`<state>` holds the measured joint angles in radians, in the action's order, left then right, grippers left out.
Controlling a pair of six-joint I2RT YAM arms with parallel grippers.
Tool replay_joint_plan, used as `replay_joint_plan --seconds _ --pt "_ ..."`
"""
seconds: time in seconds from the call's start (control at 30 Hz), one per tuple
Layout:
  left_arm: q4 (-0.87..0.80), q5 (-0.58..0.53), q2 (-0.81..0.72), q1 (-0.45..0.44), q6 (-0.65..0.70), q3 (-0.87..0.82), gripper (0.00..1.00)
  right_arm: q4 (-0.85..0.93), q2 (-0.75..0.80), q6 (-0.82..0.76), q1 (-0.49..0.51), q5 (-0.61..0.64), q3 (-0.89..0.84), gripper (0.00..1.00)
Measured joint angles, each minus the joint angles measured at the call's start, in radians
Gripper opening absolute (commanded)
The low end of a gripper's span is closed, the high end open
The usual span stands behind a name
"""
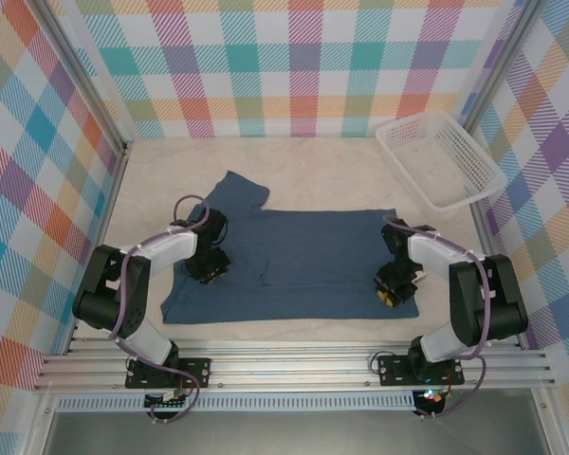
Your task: Fold and stack the t-shirts
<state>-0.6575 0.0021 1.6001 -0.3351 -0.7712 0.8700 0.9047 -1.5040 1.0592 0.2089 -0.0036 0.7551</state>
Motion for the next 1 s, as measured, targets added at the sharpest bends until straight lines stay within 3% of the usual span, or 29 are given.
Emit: replay_joint_plan --seconds 0.3,0.6,0.83,1.0 --pt "0.007 -0.003 -0.073 -0.017 -0.030 -0.075 0.25 0.039 0.026 0.027 0.008 0.015 -0.027 0.19" --pt "-0.037 -0.012 -0.051 -0.017 -0.012 -0.030 0.36 0.011 0.071 -0.025 0.015 0.018 -0.010 0.36" --pt "-0.100 -0.028 -0.022 0.010 0.034 0.251 0.41 -0.044 0.140 -0.190 0.030 0.058 0.235 0.41" --pt "-0.078 0.008 0.125 0.119 0.074 0.533 0.40 -0.134 0.050 -0.333 0.026 0.150 0.397 0.41"
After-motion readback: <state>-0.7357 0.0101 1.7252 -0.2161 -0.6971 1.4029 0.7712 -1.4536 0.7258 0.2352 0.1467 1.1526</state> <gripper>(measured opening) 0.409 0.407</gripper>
